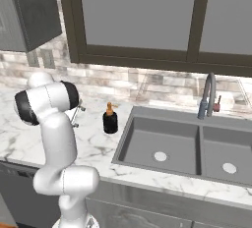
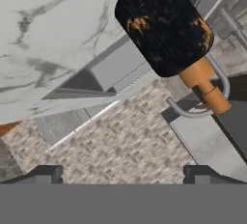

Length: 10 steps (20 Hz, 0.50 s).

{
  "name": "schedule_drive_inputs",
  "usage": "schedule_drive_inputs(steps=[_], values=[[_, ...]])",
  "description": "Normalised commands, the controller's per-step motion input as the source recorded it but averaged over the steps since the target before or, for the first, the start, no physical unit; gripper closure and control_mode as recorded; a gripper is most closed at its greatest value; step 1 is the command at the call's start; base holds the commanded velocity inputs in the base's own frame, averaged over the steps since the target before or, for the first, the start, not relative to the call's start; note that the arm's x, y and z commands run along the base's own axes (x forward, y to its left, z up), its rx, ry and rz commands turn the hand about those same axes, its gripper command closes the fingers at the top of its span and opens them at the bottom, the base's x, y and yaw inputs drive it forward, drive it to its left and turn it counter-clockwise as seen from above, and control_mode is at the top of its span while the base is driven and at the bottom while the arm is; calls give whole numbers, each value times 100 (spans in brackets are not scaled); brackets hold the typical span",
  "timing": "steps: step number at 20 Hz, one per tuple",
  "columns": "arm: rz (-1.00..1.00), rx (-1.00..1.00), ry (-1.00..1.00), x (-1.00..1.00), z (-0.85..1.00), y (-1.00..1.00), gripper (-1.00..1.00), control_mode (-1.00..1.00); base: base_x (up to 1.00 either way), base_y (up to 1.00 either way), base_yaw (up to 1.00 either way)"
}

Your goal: Restock the sink supplies by placing the sponge and soap dispenser on the counter and next to the sink. Make sure the soap dispenser is upright.

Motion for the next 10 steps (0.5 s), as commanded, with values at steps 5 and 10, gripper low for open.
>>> schedule_drive_inputs(steps=[5, 10], values=[[0, 14, -40, -100, 4, 4, -100, -100, 0, 0, 0], [-3, 31, -38, -100, 46, -1, -100, -100, 0, 0, 0]])
